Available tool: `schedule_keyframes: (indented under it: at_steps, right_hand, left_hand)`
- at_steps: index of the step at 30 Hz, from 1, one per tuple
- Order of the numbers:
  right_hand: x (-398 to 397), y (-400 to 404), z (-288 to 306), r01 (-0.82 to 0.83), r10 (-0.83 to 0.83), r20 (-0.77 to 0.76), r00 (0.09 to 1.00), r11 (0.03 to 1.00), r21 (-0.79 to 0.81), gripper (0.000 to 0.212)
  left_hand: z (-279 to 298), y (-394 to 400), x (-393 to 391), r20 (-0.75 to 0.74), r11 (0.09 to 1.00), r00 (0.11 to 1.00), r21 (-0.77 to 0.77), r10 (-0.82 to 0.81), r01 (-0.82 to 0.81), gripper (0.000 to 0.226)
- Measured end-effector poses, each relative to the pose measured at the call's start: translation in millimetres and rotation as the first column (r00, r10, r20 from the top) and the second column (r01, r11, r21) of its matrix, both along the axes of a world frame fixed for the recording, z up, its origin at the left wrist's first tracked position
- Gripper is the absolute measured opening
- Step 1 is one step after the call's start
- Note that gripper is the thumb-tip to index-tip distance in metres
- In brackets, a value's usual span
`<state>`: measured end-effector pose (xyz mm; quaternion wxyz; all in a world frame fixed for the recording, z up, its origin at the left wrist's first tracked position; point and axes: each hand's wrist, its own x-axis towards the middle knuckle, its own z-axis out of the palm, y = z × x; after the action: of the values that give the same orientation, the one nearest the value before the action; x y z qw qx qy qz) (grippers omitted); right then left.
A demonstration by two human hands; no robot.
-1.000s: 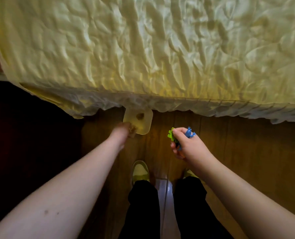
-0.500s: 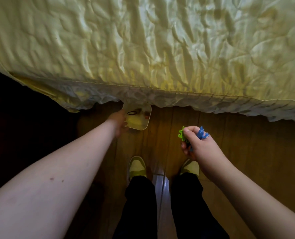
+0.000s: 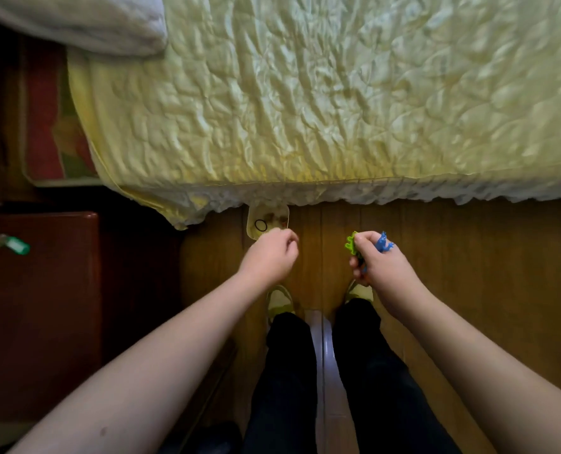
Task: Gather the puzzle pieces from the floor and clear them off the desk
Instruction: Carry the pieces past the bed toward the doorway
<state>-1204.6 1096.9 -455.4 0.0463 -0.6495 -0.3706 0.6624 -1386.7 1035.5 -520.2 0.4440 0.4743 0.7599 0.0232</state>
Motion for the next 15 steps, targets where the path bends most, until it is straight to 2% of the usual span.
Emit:
schedule_keyframes:
  at_steps: [4, 10, 15]
  right_hand:
    - [24, -15, 53, 0.024, -0.025, 0.005, 1.0, 1.0, 0.014, 0.025]
    - [66, -33, 138, 0.138, -0.139, -0.004, 0.99, 0.987, 0.087, 0.02]
    - [112, -45, 195, 0.209, -0.212, 0.002, 0.977, 0.962, 0.176, 0.023]
  left_hand:
    - [80, -8, 17, -0.104, 0.961, 0.973, 0.168, -0.205, 0.221, 0.03]
    - [180, -23, 44, -0.181, 0.849, 0.889, 0.267, -0.422, 0.457, 0.033]
    - [236, -19, 78, -0.233, 0.729, 0.794, 0.315, -0.561, 0.608, 0.034]
